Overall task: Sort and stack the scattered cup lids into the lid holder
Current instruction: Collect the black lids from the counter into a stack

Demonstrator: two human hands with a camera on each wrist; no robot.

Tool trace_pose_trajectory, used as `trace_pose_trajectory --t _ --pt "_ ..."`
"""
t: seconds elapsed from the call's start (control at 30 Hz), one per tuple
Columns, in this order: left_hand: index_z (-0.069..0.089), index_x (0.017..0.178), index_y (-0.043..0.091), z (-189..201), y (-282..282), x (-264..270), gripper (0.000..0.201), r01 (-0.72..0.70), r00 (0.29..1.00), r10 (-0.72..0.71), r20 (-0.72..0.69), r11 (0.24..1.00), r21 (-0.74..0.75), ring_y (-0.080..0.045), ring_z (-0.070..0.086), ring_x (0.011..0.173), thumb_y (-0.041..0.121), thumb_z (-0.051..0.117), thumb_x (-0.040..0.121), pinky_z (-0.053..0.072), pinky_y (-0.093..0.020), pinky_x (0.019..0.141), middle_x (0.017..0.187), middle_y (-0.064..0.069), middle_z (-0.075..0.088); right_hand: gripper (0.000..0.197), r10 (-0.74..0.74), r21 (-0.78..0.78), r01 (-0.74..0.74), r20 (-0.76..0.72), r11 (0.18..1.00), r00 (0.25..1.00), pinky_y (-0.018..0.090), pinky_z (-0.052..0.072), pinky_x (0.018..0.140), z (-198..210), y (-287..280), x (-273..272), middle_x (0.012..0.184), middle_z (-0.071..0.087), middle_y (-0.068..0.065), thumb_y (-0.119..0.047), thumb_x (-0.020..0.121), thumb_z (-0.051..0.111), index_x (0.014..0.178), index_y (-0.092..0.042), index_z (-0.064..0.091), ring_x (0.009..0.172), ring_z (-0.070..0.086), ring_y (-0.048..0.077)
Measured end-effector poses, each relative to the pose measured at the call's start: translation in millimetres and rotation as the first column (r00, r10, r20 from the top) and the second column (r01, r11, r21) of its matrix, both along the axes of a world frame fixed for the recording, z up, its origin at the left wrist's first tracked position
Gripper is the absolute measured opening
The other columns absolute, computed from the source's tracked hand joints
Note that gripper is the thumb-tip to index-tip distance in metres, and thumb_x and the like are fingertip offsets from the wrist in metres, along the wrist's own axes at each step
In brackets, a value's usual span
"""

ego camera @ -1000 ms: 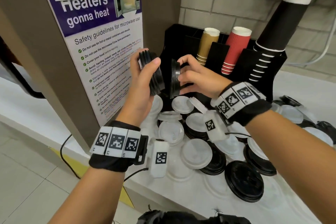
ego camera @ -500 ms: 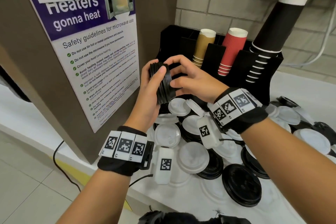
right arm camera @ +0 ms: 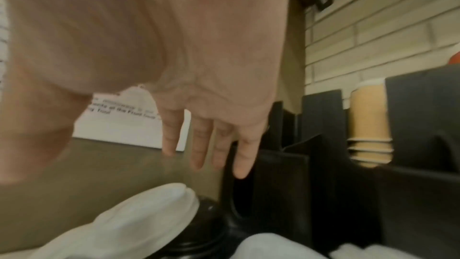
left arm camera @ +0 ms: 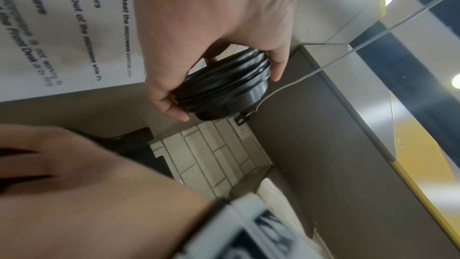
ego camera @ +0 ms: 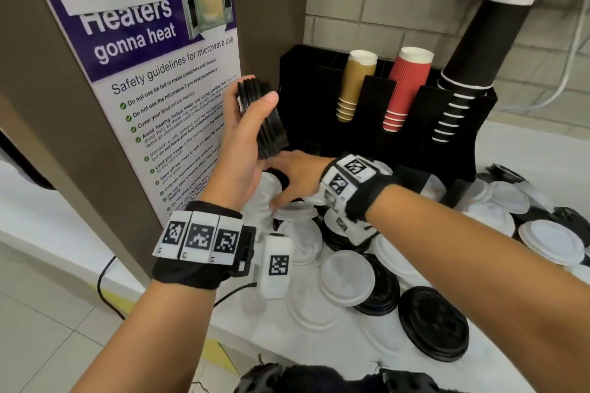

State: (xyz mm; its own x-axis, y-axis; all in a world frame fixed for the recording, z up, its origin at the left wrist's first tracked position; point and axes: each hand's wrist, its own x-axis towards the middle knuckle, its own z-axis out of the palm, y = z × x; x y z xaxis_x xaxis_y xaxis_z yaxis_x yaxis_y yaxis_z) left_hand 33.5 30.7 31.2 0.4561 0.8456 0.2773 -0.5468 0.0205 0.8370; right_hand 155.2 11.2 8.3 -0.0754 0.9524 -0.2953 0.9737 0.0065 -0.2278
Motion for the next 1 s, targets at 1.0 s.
trace_pose_trajectory --t 1.0 --pt "0.047 0.113 0.022 3 8 -9 0.036 0.036 0.999 -0.036 0.005 0.999 0.038 -0.001 0.064 0.079 0.026 0.063 0.080 0.053 -0.025 0.066 0.088 0.012 0.061 0.086 -0.088 -0.020 0.101 0.334 0.995 0.938 0.042 0.046 0.096 -70 77 4 0.140 0.041 0.016 -0.057 0.082 0.062 0.149 -0.020 0.024 0.120 0.051 0.035"
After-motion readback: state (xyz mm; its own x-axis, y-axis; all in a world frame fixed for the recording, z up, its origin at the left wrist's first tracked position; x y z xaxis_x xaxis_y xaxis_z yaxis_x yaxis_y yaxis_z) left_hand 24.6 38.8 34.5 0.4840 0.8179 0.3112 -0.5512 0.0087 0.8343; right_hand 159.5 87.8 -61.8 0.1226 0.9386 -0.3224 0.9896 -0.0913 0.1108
